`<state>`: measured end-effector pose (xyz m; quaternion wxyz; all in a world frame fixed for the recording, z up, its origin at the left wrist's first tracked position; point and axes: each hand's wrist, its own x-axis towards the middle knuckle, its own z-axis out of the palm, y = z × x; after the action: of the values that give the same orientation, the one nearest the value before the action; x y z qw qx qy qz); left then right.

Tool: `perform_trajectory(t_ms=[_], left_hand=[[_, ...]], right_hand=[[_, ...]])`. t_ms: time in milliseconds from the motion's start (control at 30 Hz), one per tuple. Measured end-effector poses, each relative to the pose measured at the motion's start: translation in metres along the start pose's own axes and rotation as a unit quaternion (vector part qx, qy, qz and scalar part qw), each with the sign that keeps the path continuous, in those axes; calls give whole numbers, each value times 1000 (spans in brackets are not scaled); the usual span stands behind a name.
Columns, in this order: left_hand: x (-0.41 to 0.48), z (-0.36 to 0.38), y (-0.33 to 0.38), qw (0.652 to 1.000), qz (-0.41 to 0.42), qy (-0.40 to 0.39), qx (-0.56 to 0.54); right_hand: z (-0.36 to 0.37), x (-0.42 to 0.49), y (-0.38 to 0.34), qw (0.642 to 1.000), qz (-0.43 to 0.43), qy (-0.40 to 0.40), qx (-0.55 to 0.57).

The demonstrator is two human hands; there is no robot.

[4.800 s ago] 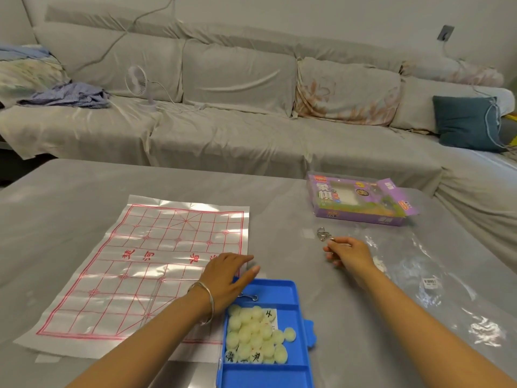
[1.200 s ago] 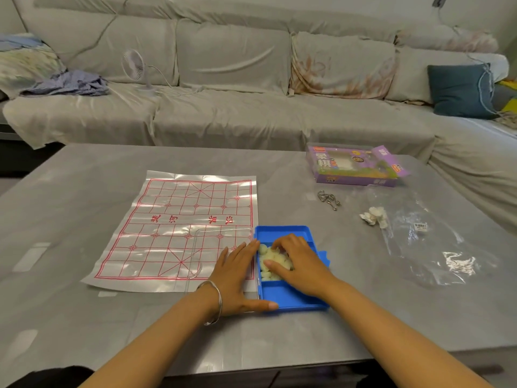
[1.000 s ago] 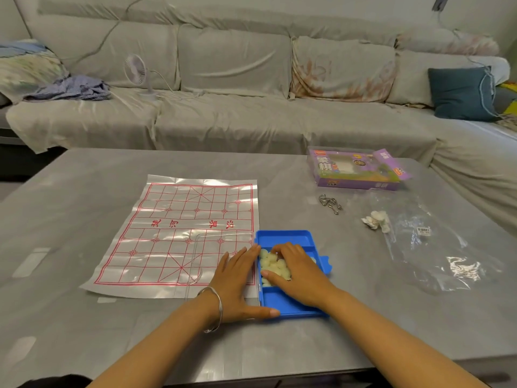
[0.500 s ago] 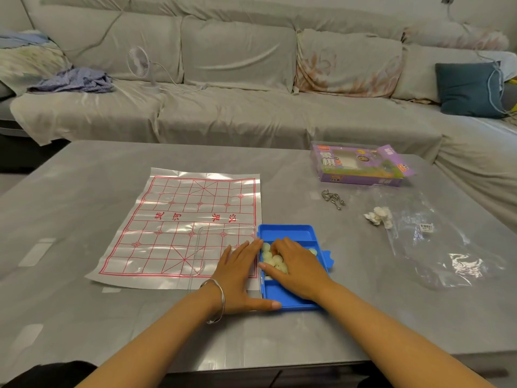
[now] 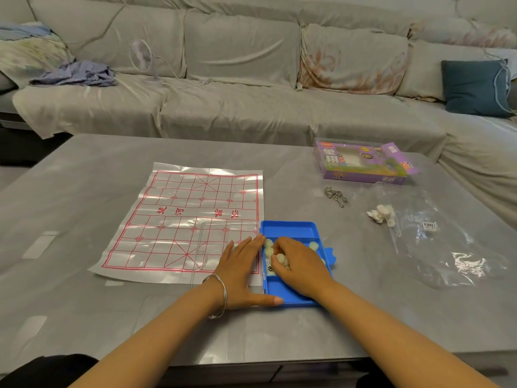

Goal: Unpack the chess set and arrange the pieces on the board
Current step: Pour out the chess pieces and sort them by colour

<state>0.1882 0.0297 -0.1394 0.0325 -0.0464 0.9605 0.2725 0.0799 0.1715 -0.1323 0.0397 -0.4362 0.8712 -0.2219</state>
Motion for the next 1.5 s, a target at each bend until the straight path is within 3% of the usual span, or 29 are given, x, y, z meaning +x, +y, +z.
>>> perform_trajectory(t_ms=[367,467,600,733,800,900,967,1033,1167,1233,1267,1333,1400,1433,1500], left_hand=[[-1,-2,0,999,-1,5,-38],[-4,-12,0,993,-17,36,-115],[-10,-32,-9,989,-61,67,-120],[-27,-63,-45,981,-116,115,-106],[-39,-81,-74,976,-157,129,-74],[-61,-105,-118,967,-211,130,-60],[-76,-118,-143,957,-238,146,-81],[-90,-126,-163,946,-261,168,-96],[-117,-132,-197,934,-283,196,-101],[-129,-132,-211,932,-281,208,-100],[-134,-132,-218,932,-281,209,-93],[-142,-131,-228,933,-283,211,-64],[-148,-132,-236,933,-292,208,-37],[-151,-133,-240,932,-296,208,-26],[-158,-135,-249,927,-309,211,2]], right_hand=[[-1,9,6,998,39,0,39],[-3,17,4,998,52,-8,34],[-4,25,3,997,67,-13,33],[-19,39,-3,978,109,61,166],[-31,52,-17,928,193,74,310],[-33,76,-49,774,293,5,561],[-22,95,-73,700,315,-39,640],[-6,115,-99,660,327,-77,671],[33,153,-158,633,328,-141,686],[54,170,-189,662,314,-163,661],[64,176,-204,699,301,-170,626],[85,188,-233,814,244,-155,504],[109,197,-257,923,116,-102,352],[120,200,-268,952,52,-82,290],[140,202,-285,975,-26,-67,210]])
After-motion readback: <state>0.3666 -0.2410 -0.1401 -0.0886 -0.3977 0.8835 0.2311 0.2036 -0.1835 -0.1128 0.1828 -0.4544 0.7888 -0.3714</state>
